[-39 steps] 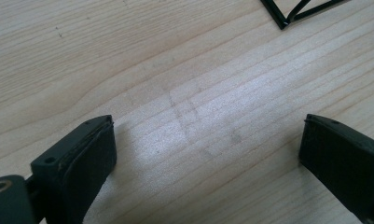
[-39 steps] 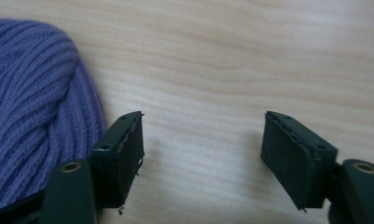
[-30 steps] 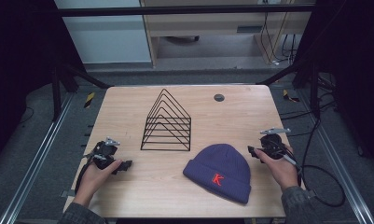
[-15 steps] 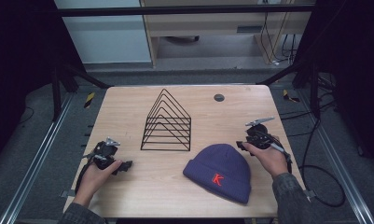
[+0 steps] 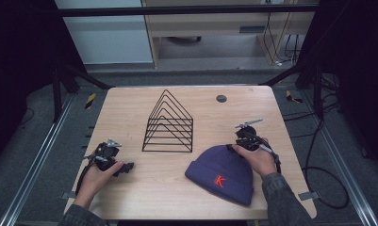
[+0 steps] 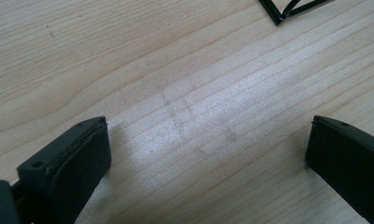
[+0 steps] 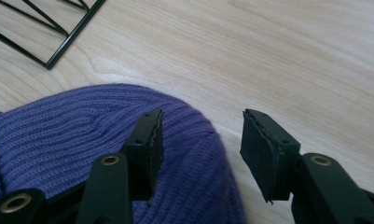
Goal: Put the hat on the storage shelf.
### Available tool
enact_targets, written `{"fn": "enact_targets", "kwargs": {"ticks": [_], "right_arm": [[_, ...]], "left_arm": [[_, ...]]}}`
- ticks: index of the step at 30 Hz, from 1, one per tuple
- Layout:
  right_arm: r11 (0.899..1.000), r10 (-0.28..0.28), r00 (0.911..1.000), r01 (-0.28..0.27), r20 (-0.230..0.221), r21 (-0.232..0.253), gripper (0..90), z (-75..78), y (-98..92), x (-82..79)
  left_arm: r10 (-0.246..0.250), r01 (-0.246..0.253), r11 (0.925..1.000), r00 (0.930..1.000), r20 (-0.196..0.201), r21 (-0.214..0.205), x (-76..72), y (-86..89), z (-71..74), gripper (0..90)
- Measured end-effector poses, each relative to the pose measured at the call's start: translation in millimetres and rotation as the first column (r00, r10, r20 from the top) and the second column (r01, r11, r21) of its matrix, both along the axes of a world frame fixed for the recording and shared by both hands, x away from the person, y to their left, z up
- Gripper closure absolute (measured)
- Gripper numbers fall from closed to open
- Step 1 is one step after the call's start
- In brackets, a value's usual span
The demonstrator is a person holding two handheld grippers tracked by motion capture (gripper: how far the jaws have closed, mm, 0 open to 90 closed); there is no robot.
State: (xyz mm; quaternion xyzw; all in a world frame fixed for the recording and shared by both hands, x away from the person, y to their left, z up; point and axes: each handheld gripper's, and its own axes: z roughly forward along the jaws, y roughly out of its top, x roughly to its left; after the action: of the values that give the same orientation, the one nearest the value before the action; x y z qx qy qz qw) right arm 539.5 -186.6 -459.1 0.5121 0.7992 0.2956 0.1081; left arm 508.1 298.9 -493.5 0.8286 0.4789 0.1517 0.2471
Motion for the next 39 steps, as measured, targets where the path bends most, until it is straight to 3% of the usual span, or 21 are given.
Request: {"fn": "enact_targets", "kwargs": {"ticks": [7, 13, 18, 24, 27, 32, 36, 39], "right_arm": [[1.000, -0.008, 0.9994, 0.007, -0.035, -0.027, 43.0, -11.7, 12.7, 1.9], [0.999, -0.010, 0.9989, 0.008, -0.046, -0.045, 44.1, -16.8, 16.4, 1.2], [0.997, 0.012, 0.9989, -0.015, -0.045, -0.071, 53.7, -17.8, 17.1, -0.6], [0.997, 0.041, 0.9990, -0.042, -0.019, -0.059, 72.2, -17.6, 15.2, -3.3], [0.997, 0.070, 0.9976, -0.069, 0.006, -0.043, 77.4, -13.2, 13.7, -7.5], [0.996, 0.086, 0.9950, -0.085, 0.050, -0.012, 78.5, -2.7, 10.9, -14.4], [0.995, 0.097, 0.9914, -0.099, 0.088, 0.026, 78.8, 18.2, 11.8, -23.4], [0.991, 0.122, 0.9820, -0.129, 0.144, 0.041, 79.1, 35.3, 14.1, -30.0]], "left_arm": [[-0.007, 0.007, 1.0000, 1.0000, 0.006, 0.000, -0.3, 0.8, -0.2, 0.0], [-0.002, 0.002, 1.0000, 1.0000, 0.008, -0.006, -0.5, 0.4, -0.7, 0.0], [0.000, 0.000, 1.0000, 1.0000, 0.002, 0.000, 0.2, -0.1, -0.2, 0.0], [0.000, 0.000, 1.0000, 1.0000, 0.007, -0.003, -0.2, 0.0, -0.5, 0.0], [0.000, 0.000, 1.0000, 1.0000, 0.006, -0.003, -0.1, -0.1, -0.4, 0.0], [-0.002, 0.002, 1.0000, 1.0000, 0.008, -0.002, -0.2, 0.2, -0.5, 0.0], [0.005, -0.005, 1.0000, 1.0000, 0.001, 0.002, 0.3, -0.7, 0.1, 0.0], [0.003, -0.003, 1.0000, 1.0000, 0.000, -0.002, -0.3, 0.5, 0.9, 0.9]]}}
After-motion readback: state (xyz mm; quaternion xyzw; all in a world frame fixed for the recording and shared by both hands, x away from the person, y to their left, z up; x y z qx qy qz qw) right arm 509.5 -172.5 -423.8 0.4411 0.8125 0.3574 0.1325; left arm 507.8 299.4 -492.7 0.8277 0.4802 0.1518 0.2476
